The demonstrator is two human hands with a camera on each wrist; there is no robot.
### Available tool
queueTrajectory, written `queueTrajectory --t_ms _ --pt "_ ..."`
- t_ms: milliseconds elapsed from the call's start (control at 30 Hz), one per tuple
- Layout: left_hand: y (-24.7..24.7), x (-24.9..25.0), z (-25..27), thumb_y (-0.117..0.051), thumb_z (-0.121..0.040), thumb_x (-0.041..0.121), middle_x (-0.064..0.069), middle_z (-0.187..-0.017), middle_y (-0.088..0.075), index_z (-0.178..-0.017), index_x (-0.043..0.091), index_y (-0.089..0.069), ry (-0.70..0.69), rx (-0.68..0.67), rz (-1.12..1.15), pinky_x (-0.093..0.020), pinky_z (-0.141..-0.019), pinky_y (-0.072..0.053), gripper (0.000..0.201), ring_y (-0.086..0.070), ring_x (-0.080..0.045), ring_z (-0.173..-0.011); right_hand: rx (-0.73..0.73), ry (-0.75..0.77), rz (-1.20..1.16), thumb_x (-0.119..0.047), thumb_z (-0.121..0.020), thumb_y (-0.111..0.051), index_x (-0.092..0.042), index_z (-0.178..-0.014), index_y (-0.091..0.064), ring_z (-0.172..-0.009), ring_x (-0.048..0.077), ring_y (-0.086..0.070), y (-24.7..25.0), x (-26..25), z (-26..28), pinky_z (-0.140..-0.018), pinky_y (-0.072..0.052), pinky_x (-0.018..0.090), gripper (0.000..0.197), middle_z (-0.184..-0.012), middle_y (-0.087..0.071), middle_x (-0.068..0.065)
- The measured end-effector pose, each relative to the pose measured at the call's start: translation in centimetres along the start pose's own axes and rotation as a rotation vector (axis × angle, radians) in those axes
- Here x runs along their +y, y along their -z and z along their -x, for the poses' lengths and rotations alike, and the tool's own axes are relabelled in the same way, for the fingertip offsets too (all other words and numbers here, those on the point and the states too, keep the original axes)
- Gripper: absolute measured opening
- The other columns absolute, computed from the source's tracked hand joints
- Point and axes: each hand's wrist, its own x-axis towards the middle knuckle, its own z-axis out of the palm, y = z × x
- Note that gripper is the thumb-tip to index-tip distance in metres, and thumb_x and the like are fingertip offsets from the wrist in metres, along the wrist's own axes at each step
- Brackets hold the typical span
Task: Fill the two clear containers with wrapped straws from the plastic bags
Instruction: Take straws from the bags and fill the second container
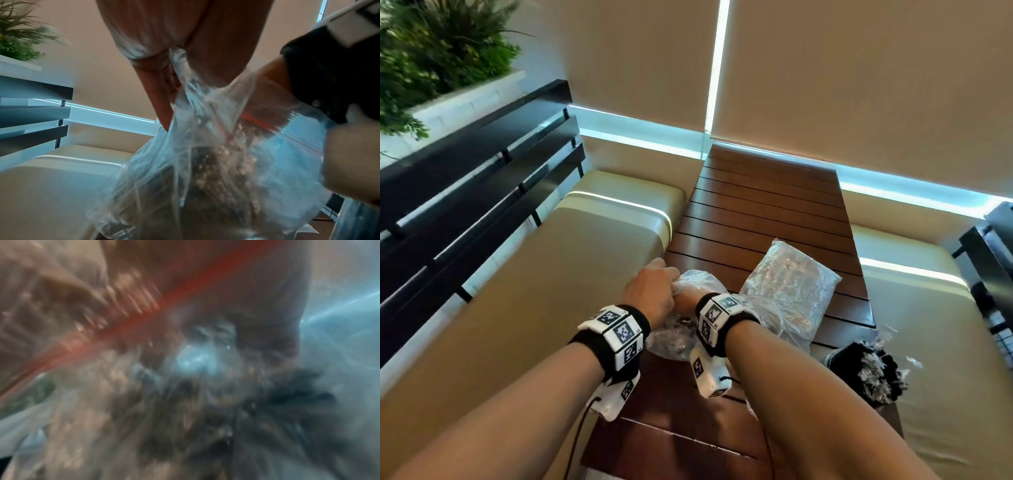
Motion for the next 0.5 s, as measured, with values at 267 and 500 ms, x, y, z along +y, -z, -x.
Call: queueTrajectory --t_ms 267,500 --pt "-0.3 -0.5 0.1 -0.052 -0.09 0.015 -0.002 -0.081 -0.047 -0.073 0.012 -0.058 -0.023 0.022 0.02 -0.039 -0.065 -0.05 0.018 -0.053 -0.026 -0.07 0.11 0.03 0.202 -0.02 -0.1 -0.047 -0.006 -0.095 -0.057 -0.118 0.023 -0.054 0.6 0.3 -0.5 -0.075 -0.033 0.014 0.018 -0.11 -0.056 0.011" --pt "-0.4 -0.6 0.0 -0.051 -0.093 0.017 -0.003 -0.083 -0.049 -0.07 0.012 -0.055 -0.049 0.004 0.034 -0.039 -0.066 -0.05 0.024 -0.054 -0.026 -0.07 0.115 -0.055 0.203 -0.021 -0.099 -0.05 -0.017 -0.071 -0.041 -0.093 0.016 -0.049 0.0 0.4 -1.3 -0.061 -0.033 0.016 0.029 -0.075 -0.042 -0.001"
